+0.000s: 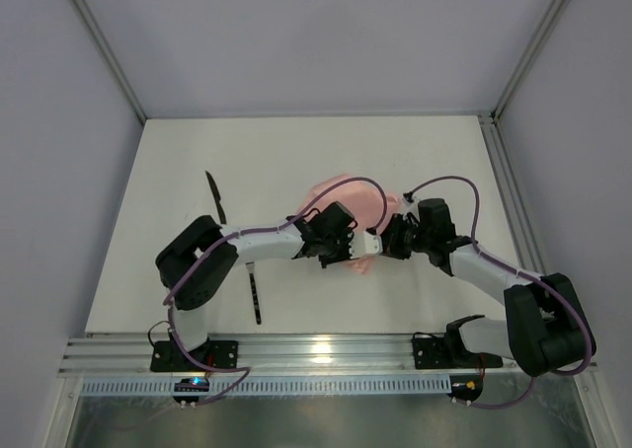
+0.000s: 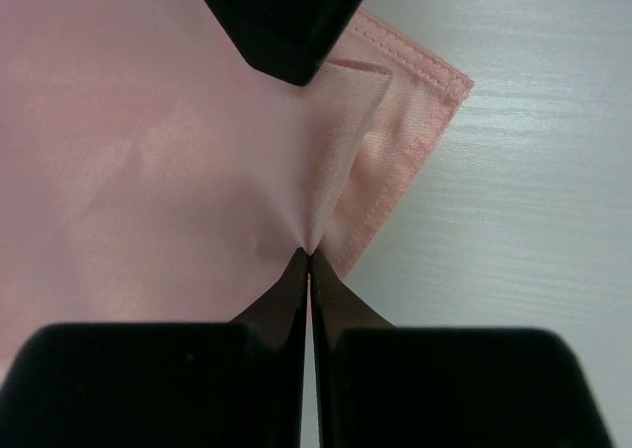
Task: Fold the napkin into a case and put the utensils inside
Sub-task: Smooth out the lower triangle-folded napkin at the center of the board.
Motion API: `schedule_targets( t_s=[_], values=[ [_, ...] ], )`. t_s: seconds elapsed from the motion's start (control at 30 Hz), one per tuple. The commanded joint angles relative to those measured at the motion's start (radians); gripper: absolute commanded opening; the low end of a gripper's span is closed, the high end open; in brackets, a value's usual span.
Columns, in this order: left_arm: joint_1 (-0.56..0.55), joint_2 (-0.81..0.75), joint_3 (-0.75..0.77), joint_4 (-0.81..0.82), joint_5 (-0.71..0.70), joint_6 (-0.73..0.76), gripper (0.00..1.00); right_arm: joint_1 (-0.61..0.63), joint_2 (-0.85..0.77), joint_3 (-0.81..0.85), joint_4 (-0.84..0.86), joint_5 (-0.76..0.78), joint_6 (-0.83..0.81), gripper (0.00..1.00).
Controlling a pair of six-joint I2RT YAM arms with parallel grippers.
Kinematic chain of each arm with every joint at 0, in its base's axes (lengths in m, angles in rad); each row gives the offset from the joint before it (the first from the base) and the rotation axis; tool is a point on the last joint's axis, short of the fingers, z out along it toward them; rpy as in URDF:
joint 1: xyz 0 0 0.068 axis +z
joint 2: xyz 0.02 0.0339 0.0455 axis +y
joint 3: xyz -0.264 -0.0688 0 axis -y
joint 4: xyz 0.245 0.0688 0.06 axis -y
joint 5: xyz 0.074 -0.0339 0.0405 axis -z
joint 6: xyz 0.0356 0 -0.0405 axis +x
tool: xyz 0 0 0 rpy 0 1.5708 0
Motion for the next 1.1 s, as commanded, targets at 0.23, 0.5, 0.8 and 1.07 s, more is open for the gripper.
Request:
schedule_targets(
  t_s=[0.23, 0.5, 0.8, 1.07],
  values=[
    [0.019, -0.046, 0.072, 0.000, -0.038, -0.126, 0.00, -0.031, -0.178, -0.091, -0.069, 0.094, -0.013, 0.21],
    [0.034, -0.044, 0.134, -0.040, -0.061, -0.186, 0.00, 0.006, -0.217, -0.172, 0.032, 0.056, 0.043, 0.04],
    [0.037, -0.057, 0.137, -0.044, -0.063, -0.198, 0.00, 0.041, -0.077, -0.155, 0.192, 0.113, 0.119, 0.04],
    [0.042, -0.087, 0.119, -0.056, -0.024, -0.206, 0.00, 0.041, 0.179, -0.161, 0.431, 0.156, 0.205, 0.04]
  ],
)
